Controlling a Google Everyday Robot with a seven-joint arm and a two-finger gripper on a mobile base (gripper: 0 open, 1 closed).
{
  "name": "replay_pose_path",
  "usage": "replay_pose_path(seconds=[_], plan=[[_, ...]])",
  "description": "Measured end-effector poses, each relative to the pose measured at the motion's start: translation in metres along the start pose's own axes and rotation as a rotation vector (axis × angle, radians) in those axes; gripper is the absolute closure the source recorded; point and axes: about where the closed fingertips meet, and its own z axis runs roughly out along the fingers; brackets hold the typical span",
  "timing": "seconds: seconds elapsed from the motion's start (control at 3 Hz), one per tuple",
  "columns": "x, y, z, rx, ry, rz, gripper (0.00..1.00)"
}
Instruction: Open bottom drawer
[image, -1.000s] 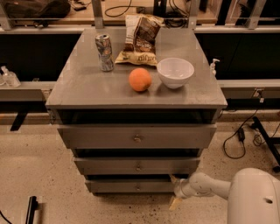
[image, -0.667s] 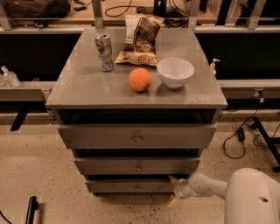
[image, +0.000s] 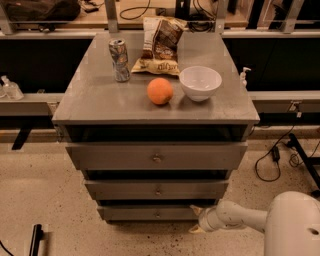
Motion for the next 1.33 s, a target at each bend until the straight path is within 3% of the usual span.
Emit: replay_pose_path(seconds=[0.33,0.67,1.0,1.33], plan=[[-0.001,0.004,-0.003,-0.008,-0.001,-0.008,0.62],[-0.001,0.004,-0.004,-0.008,-0.001,-0.008,0.45],[-0.012,0.024,-0.029,0.003,-0.070,-0.028,0.14],[-0.021,0.032,-0.043,0.022,-0.114,-0.038,0.00]])
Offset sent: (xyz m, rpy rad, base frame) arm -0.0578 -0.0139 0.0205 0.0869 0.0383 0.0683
